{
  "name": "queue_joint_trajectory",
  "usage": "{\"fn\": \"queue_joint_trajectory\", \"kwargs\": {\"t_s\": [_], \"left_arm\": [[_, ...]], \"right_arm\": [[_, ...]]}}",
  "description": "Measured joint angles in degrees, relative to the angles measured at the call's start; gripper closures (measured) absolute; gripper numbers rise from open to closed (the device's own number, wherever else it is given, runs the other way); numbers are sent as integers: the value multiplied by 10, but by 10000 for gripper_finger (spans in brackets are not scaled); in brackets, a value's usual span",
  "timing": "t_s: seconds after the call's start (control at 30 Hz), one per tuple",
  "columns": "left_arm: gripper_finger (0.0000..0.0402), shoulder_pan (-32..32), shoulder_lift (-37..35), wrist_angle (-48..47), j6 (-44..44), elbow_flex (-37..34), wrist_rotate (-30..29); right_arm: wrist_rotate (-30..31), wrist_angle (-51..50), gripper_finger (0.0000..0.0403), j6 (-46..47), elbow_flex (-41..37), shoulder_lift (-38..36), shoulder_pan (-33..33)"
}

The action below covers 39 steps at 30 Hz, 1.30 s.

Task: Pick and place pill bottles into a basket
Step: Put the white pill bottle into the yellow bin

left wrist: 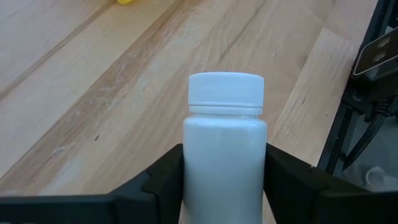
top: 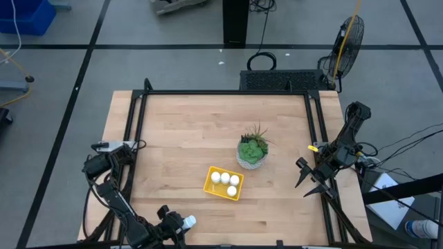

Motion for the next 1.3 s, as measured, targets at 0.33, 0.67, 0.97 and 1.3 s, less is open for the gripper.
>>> {"fn": "queue_joint_trajectory", "kwargs": {"t_s": [0.33,0.67,0.97,1.3], "left_arm": [[214,1,0,1,-3,0,0],[201,7,0,1,0,0,0],[228,14,0,6,1,0,-29],[226,14,0,14,32,0,-123]], "right_arm": [[0,0,209,0,0,0,0],[0,0,209,0,0,0,0],[0,0,209,0,0,0,0],[0,0,209,0,0,0,0]]}}
